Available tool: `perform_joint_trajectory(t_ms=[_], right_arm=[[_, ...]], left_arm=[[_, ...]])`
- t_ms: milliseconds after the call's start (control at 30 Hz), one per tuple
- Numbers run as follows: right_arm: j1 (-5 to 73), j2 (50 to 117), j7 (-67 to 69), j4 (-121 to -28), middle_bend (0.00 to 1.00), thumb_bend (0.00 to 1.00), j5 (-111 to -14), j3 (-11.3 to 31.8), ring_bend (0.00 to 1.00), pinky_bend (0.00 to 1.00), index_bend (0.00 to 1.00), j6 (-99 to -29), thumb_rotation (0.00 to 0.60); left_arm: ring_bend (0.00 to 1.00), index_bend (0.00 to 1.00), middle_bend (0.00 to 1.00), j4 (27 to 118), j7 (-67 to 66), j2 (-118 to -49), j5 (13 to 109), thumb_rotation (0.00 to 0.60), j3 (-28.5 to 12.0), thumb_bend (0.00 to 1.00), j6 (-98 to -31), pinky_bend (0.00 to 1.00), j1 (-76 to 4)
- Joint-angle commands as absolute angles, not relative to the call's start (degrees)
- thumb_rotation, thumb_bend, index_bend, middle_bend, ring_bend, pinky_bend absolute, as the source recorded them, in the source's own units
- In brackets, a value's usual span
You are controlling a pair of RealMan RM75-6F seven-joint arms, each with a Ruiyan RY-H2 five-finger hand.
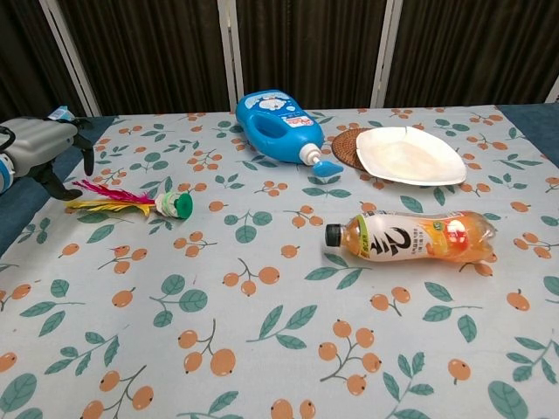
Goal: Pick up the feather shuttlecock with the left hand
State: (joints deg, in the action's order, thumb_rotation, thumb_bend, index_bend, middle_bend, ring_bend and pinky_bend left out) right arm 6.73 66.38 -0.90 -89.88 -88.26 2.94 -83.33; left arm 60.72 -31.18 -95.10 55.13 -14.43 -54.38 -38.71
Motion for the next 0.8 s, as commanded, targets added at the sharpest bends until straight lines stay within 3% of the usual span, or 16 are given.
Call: perform_joint_trajectory(t_ms=[33, 600, 800], right_arm=[[6.73, 66.33, -0.83, -89.93, 0.0, 0.13, -88.26, 2.91, 0.0, 0.0, 0.08, -83.29, 0.6], [6.6, 65.92, 0.02, -90.22, 0.0, 0.13, -88.22, 2.76, 0.0, 0.0, 0.08, -83.31, 0.6], [6.6, 65.93, 0.02, -90.36, 0.0, 0.13, -88.16, 2.76, 0.0, 0.0, 0.08, -83.28, 0.6]], left_arm=[[0.0, 0.45, 0.0, 59.39, -31.14, -95.9, 55.01, 0.6, -14.25, 0.33, -54.03, 0.03, -39.21], [0.0, 0.5, 0.0, 54.62, -31.4, -99.0, 54.13, 0.6, -13.7, 0.38, -53.63, 0.04, -39.98], [0.0, 0.51, 0.0, 53.93, -31.15, -99.43, 54.14, 0.6, -13.71, 0.47, -53.56, 0.04, -40.14]])
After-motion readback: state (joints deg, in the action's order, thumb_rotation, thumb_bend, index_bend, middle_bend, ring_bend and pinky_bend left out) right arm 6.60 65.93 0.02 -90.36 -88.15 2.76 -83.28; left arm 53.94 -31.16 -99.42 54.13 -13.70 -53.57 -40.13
